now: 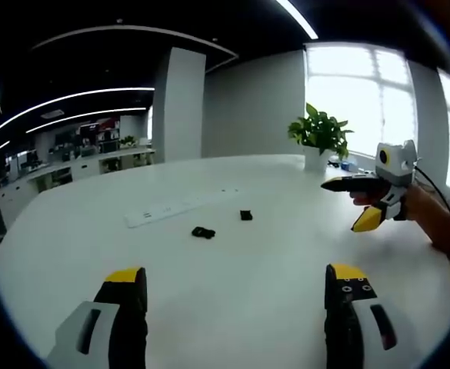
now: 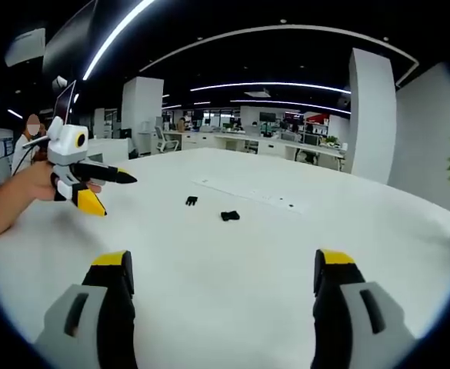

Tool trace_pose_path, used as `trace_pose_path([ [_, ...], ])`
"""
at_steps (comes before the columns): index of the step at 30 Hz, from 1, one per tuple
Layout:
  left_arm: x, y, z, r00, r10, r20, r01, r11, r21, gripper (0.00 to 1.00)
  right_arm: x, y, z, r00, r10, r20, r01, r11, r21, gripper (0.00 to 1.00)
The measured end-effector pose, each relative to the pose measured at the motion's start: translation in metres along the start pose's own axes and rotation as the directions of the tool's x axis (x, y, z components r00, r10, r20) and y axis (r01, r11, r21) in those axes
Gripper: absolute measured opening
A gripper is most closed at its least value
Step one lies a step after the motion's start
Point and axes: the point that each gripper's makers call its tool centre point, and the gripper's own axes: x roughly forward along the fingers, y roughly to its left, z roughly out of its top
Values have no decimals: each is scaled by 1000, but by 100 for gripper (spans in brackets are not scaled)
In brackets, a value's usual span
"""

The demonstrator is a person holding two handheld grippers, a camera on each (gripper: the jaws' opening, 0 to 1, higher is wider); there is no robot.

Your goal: Snap the two parts of the plastic buckle together until the buckle closes and remains connected.

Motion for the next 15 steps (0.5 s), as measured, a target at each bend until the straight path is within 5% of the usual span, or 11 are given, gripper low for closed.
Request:
trace_pose_path([
  [15,12,7,1,1000,-8,-9,8,1000,0,96,12,-6,-5,1000,3,-18,-3,1000,3,97],
])
